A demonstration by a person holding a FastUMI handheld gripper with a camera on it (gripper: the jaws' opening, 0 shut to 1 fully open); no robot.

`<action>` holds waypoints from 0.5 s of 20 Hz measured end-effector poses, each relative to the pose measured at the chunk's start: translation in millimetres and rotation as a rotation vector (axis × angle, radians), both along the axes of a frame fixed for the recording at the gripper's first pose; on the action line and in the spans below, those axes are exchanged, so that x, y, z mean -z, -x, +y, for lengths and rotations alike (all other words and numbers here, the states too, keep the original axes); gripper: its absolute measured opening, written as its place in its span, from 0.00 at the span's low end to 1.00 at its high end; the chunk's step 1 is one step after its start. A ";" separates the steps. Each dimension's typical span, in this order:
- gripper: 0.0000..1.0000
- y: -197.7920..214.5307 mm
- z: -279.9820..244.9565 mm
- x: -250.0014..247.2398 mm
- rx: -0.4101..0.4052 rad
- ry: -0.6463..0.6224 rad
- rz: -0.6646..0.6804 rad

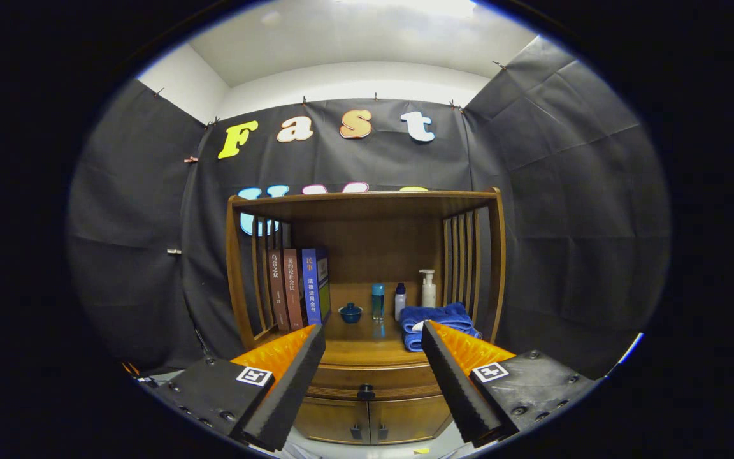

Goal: Pull open the drawer, take out the items inside it, and place them on the countertop above the cabinet.

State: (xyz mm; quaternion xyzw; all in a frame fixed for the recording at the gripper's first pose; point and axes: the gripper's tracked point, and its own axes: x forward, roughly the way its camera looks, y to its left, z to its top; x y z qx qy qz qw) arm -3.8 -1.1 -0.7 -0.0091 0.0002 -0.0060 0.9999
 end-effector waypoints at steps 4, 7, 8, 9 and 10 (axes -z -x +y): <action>0.98 -4.9 1.2 10.2 -0.004 0.008 0.018; 0.98 -12.7 0.9 25.1 -0.005 0.000 0.036; 0.98 -16.3 0.7 31.6 -0.004 -0.001 0.047; 0.98 -20.4 1.5 39.8 -0.004 -0.001 0.059; 0.98 -24.4 1.8 48.0 -0.004 0.000 0.072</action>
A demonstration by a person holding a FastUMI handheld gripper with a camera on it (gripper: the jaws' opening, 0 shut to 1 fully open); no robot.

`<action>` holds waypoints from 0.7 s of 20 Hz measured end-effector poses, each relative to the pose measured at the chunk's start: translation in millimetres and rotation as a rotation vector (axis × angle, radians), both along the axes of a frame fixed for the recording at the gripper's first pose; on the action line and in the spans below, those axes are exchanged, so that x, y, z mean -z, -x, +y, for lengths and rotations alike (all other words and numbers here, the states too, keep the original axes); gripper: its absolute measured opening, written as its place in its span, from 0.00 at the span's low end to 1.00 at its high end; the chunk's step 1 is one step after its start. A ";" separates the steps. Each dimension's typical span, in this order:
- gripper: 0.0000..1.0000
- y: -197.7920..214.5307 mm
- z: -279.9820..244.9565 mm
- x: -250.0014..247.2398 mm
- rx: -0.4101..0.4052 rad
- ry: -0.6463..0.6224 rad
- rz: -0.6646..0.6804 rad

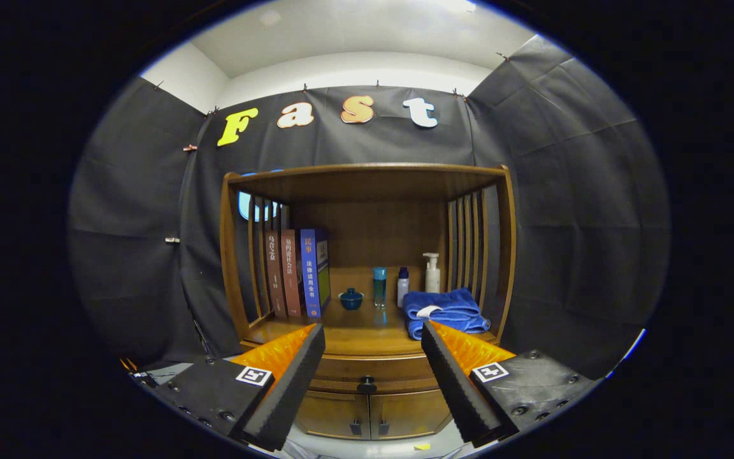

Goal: Pull open the drawer, take out the items inside it, and place them on the countertop above the cabinet.

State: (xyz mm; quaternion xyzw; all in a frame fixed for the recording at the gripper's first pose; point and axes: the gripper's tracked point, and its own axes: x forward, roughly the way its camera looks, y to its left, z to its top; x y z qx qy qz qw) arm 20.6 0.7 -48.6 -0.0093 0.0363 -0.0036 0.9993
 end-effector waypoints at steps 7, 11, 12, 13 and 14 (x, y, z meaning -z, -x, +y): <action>0.98 -37.8 7.5 67.2 -0.020 -0.024 0.099; 0.99 -58.9 7.9 106.5 -0.018 -0.038 0.149; 0.99 -64.6 7.8 116.6 -0.014 -0.041 0.162; 0.99 -70.4 6.7 127.2 -0.011 -0.044 0.179; 0.99 -76.5 6.5 137.2 -0.008 -0.045 0.196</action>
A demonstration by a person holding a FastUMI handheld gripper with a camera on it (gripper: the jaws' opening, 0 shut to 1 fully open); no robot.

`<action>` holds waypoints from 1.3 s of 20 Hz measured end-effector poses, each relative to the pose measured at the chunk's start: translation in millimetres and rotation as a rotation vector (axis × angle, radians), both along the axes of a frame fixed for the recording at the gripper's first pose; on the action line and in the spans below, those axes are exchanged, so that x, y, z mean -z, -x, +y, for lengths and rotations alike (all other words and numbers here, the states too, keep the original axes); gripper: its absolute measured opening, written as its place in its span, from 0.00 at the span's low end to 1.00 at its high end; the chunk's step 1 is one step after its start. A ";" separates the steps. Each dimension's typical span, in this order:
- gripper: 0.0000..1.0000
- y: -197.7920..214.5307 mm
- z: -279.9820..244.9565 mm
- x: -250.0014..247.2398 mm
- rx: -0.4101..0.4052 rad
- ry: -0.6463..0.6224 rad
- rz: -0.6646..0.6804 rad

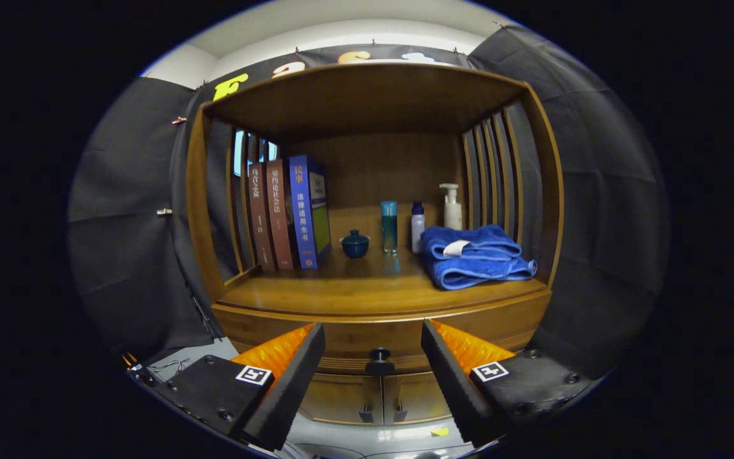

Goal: Pull open the drawer, take out the items inside it, and place them on the countertop above the cabinet.

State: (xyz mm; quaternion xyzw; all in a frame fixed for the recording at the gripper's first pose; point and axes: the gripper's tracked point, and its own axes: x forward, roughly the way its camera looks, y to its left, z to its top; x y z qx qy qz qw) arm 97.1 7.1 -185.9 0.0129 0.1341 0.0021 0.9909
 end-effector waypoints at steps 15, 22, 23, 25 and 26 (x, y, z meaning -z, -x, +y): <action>0.82 -46.1 -13.1 117.5 0.045 0.010 0.208; 0.51 -51.0 -11.0 131.4 0.047 0.043 0.240; 0.47 -50.7 -11.3 135.1 0.047 0.055 0.243; 0.39 -51.2 -11.6 133.7 0.048 0.065 0.236; 0.39 -49.5 -11.8 133.1 0.046 0.064 0.238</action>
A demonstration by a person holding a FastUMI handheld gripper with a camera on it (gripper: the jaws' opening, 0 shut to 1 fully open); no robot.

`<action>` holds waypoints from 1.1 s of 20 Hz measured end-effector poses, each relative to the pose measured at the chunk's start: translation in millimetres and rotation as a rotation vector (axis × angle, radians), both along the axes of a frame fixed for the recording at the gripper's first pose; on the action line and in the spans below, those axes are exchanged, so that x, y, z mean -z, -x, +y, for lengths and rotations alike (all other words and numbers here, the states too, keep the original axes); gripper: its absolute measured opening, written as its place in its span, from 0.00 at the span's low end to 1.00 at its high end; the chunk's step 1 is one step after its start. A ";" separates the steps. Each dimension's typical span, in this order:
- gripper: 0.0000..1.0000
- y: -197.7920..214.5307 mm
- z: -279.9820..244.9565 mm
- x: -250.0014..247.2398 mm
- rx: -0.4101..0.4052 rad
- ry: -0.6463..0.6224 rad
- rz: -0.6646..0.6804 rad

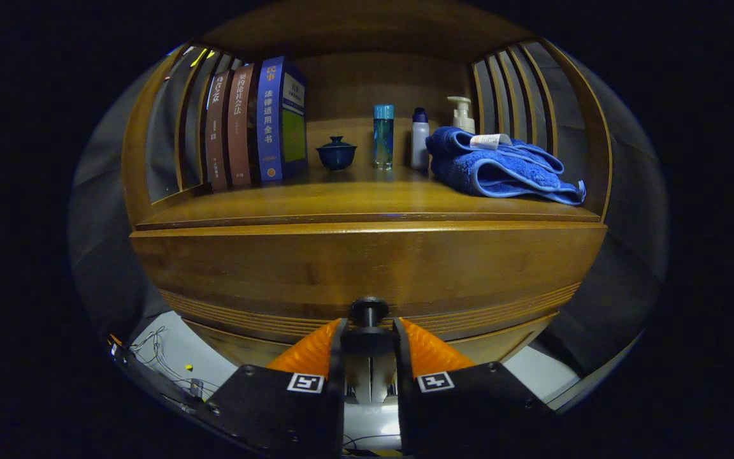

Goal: Pull open the drawer, take out the items inside it, and place them on the countertop above the cabinet.

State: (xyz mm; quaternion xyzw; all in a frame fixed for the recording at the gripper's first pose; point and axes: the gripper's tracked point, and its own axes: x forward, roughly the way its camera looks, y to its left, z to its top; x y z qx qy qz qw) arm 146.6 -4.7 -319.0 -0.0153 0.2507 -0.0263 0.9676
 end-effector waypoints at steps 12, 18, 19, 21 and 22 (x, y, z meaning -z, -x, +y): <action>0.38 45.4 2.2 -3.3 -0.037 0.006 0.038; 0.38 93.5 3.1 -7.7 -0.036 -0.030 0.081; 0.38 102.0 3.7 -8.9 -0.035 -0.040 0.091; 0.38 118.3 3.8 -10.8 -0.039 -0.035 0.102; 0.38 125.9 3.5 -11.2 -0.040 -0.037 0.107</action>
